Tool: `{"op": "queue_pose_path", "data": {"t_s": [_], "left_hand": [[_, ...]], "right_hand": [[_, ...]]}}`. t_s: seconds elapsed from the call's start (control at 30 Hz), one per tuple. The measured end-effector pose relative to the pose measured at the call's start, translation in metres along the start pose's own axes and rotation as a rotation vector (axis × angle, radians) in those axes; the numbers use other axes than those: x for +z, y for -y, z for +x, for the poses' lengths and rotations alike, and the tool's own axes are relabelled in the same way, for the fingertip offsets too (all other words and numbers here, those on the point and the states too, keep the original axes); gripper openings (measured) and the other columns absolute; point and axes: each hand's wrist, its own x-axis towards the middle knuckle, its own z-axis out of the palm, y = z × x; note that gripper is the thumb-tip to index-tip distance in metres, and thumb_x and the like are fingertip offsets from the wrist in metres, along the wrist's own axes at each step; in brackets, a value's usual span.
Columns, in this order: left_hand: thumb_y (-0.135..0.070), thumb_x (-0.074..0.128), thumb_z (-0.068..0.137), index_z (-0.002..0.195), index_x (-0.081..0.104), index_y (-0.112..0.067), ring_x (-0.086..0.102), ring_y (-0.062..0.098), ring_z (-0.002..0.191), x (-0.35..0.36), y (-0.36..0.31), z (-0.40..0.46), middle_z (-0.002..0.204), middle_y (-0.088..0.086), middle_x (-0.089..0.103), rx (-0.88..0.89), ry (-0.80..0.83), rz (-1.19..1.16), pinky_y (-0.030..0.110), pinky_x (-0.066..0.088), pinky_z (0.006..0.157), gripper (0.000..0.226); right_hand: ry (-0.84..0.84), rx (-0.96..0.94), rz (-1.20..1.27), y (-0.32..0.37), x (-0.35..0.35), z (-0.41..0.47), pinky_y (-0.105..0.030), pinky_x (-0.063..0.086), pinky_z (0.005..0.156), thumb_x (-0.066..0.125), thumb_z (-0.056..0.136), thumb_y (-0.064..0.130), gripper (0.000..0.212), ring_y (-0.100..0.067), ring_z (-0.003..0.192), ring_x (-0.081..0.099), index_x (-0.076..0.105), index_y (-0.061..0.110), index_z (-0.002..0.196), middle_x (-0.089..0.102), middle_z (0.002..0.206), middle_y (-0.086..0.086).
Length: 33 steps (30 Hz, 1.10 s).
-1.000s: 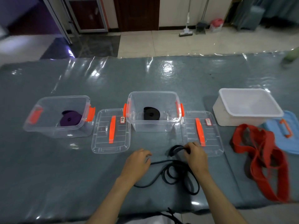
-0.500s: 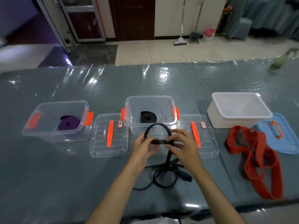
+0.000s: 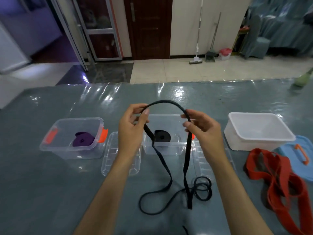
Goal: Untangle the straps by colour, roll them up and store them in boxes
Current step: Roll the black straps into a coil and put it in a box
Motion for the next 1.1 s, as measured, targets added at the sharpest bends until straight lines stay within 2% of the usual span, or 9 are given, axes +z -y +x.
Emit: {"op": "queue_pose_path", "data": {"t_s": [0.17,0.37,0.5,0.57,0.67,0.83,0.97,1.03,1.1], "left_hand": [[-0.026,0.079,0.096,0.108,0.074,-0.038,0.073,0.009,0.083,-0.009,-0.021,0.021,0.101,-0.013,0.078,0.032,0.015,0.093,0.028,0.062,0.079,0.017],[-0.023,0.088,0.088,0.102,0.08,-0.041,0.075,0.011,0.09,-0.009,-0.005,0.015,0.096,-0.005,0.081,-0.164,0.124,0.039,0.019,0.058,0.08,0.023],[-0.045,0.088,0.076,0.108,0.082,-0.037,0.079,0.017,0.096,-0.016,0.011,0.009,0.104,0.001,0.082,-0.304,0.283,-0.015,0.023,0.061,0.082,0.033],[-0.044,0.088,0.074,0.106,0.081,-0.033,0.079,0.017,0.098,-0.02,0.017,0.009,0.106,0.003,0.082,-0.327,0.326,-0.02,0.026,0.061,0.083,0.034],[-0.041,0.09,0.074,0.103,0.081,-0.031,0.079,0.016,0.101,-0.027,0.021,0.011,0.107,0.002,0.082,-0.335,0.338,0.017,0.033,0.061,0.092,0.031],[-0.024,0.091,0.083,0.094,0.08,-0.038,0.077,0.014,0.094,-0.027,0.019,0.008,0.096,-0.011,0.082,-0.209,0.284,0.245,0.036,0.06,0.091,0.021],[-0.014,0.087,0.085,0.081,0.071,-0.036,0.066,0.006,0.08,-0.022,0.017,-0.004,0.081,-0.022,0.072,0.013,0.147,0.563,0.011,0.047,0.067,0.027],[-0.012,0.084,0.086,0.084,0.068,-0.034,0.062,0.007,0.078,-0.02,0.014,-0.012,0.083,-0.02,0.068,0.144,0.131,0.718,0.011,0.044,0.065,0.028],[-0.013,0.084,0.087,0.088,0.068,-0.034,0.063,0.007,0.079,-0.019,0.012,-0.019,0.087,-0.021,0.069,0.164,0.171,0.715,0.019,0.05,0.069,0.026]], "right_hand": [[-0.048,-0.092,0.036,0.031,0.006,0.033,-0.032,0.063,0.085,0.075,0.095,0.01,0.038,-0.027,0.105,0.075,0.074,0.027,0.128,0.078,0.121,-0.001],[-0.022,0.087,0.018,0.004,0.016,0.03,-0.028,0.063,0.077,0.08,0.093,0.008,0.033,-0.019,0.093,0.077,0.078,0.02,0.123,0.081,0.106,-0.001],[-0.01,0.183,0.049,-0.014,0.018,0.022,-0.03,0.064,0.079,0.081,0.091,0.007,0.027,-0.019,0.091,0.077,0.081,0.023,0.114,0.082,0.101,-0.002],[0.018,0.198,0.019,-0.019,0.014,0.022,-0.027,0.063,0.081,0.079,0.093,0.011,0.023,-0.015,0.092,0.077,0.084,0.029,0.108,0.081,0.102,0.003],[0.096,0.177,-0.104,-0.022,0.006,0.022,-0.019,0.057,0.081,0.068,0.102,0.027,0.021,-0.005,0.082,0.068,0.082,0.031,0.117,0.074,0.094,0.015],[0.131,0.05,-0.265,-0.024,0.001,0.015,-0.013,0.052,0.085,0.074,0.098,0.018,0.015,-0.006,0.091,0.07,0.082,0.022,0.109,0.073,0.095,0.009],[0.082,-0.105,-0.51,-0.024,0.004,0.002,-0.009,0.051,0.081,0.08,0.093,0.014,0.007,-0.003,0.089,0.071,0.08,0.019,0.098,0.073,0.092,0.015],[0.05,-0.178,-0.588,-0.023,0.006,-0.005,-0.009,0.052,0.075,0.081,0.092,0.012,0.008,-0.003,0.088,0.069,0.077,0.017,0.096,0.071,0.094,0.011],[-0.003,-0.215,-0.631,-0.023,0.009,-0.013,-0.016,0.056,0.073,0.082,0.091,0.01,0.01,-0.005,0.089,0.069,0.073,0.014,0.096,0.07,0.098,0.007]]}}
